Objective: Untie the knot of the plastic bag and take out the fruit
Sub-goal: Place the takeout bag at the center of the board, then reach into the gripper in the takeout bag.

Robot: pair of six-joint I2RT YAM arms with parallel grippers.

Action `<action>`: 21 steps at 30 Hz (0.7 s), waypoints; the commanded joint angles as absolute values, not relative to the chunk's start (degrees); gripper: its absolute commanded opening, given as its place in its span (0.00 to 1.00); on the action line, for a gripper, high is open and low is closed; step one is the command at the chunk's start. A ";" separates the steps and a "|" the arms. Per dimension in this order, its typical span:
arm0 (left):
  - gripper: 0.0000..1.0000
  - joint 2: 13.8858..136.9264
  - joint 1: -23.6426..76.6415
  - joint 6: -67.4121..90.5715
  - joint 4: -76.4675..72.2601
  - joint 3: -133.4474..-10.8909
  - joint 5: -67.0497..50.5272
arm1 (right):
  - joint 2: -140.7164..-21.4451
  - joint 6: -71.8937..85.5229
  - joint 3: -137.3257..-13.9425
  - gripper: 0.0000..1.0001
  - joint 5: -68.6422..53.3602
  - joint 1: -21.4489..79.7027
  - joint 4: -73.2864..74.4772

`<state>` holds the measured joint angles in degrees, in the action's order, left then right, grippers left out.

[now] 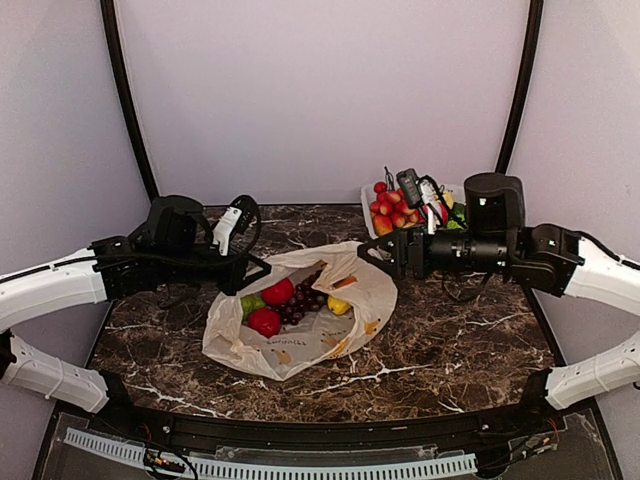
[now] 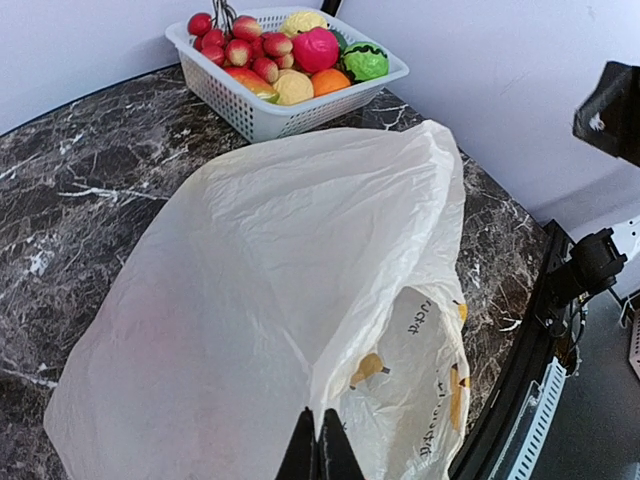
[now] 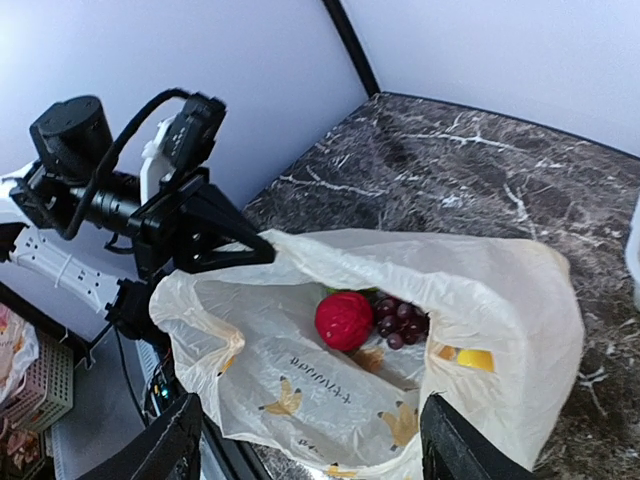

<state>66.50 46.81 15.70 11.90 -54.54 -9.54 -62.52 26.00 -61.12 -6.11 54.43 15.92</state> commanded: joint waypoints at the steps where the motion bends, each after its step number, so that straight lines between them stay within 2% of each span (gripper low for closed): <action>1: 0.01 64.35 47.11 20.47 8.58 -49.84 -6.65 | -68.46 27.64 -57.99 0.70 -5.29 60.81 9.05; 5: 0.01 62.23 47.11 22.34 6.43 -46.56 -6.64 | -77.83 27.63 -61.64 0.70 -1.91 66.38 8.71; 8: 0.01 61.47 47.07 23.12 6.37 -45.75 -6.55 | -85.03 27.99 -64.90 0.66 -0.19 68.86 7.78; 13: 0.01 60.30 47.16 24.68 6.00 -45.39 -5.70 | -95.53 31.70 -69.14 0.61 1.53 69.20 4.30; 21: 0.01 58.76 47.17 24.45 8.59 -44.82 -0.70 | -107.69 37.73 -77.50 0.61 5.98 68.68 4.36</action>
